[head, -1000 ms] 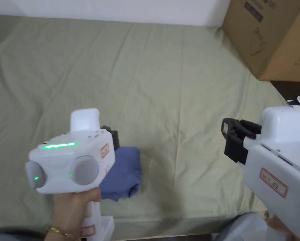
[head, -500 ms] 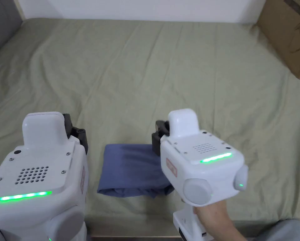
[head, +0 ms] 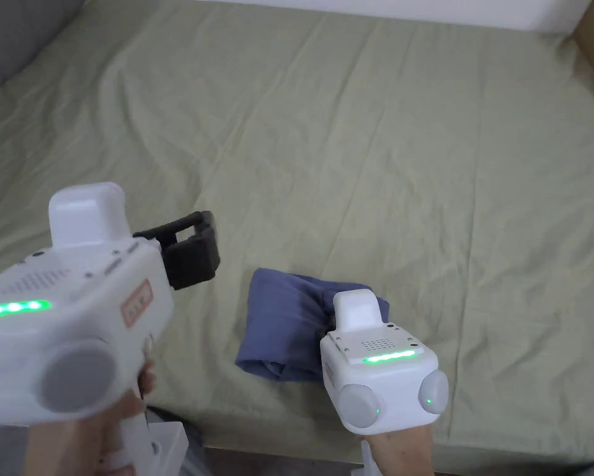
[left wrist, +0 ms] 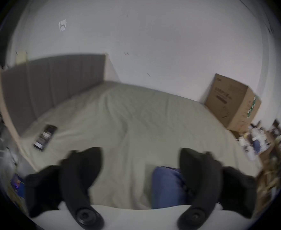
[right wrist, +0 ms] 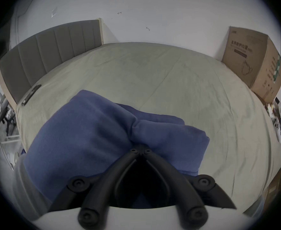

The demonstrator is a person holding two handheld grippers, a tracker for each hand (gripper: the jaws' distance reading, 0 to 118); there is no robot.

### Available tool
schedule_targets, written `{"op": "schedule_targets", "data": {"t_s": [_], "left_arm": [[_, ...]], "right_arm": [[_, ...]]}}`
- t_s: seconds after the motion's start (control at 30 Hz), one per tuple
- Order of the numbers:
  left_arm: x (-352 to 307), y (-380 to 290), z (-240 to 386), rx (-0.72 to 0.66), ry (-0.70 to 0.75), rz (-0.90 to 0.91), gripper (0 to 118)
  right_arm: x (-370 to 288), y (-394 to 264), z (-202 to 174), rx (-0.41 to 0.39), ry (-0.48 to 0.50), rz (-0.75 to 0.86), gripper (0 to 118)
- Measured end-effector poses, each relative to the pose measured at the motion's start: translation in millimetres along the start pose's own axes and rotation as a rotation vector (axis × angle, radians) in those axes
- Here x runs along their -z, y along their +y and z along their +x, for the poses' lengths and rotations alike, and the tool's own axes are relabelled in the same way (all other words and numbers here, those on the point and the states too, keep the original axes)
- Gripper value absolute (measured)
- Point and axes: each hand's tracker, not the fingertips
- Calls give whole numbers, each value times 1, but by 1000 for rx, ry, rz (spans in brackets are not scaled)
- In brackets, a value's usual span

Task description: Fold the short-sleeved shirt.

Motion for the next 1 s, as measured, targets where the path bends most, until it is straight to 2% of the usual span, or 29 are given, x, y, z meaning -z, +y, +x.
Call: {"op": "schedule_targets", "data": {"t_s": [0.03,0.07,0.13,0.27,0.4,0.57,0.7,0.8,0.87,0.9,0.93,0.97,1.0], "left_arm": [[7,7,-9,-49,-66,-57,113],[15,13,-18,-98,-147,-114,116],[41,21,-41,-183,-330,-286,116],[99,6,-69,-281,-559,-542,116],[143,-29,-77,-358,-585,-703,116],[173,-70,-71,-567,-698,-782,116],[190,-87,-57,-502,-626,-851,115],[189,-84,-42,-512,-668,-823,114],[194,-81,-29,-448,-617,-837,96],[195,-80,-22,-376,-528,-847,81],[195,-78,-15,-298,-454,-853,56],[196,-75,-15,-286,-438,-862,50],[194,-71,-15,-307,-442,-871,50]], "right_arm": [[0,1,3,24,11,-6,0],[-1,2,4,34,16,-10,0],[0,3,6,46,23,-15,0],[1,4,12,62,41,-21,0],[0,5,15,95,62,-31,0],[1,6,18,109,80,-40,0],[2,9,22,131,94,-50,0],[-2,19,32,202,149,-72,0],[-15,32,45,242,182,-53,0],[-25,37,51,247,180,-18,0],[-41,44,59,240,162,33,0],[-58,51,67,232,154,84,0],[-72,57,75,227,152,124,0]]}}
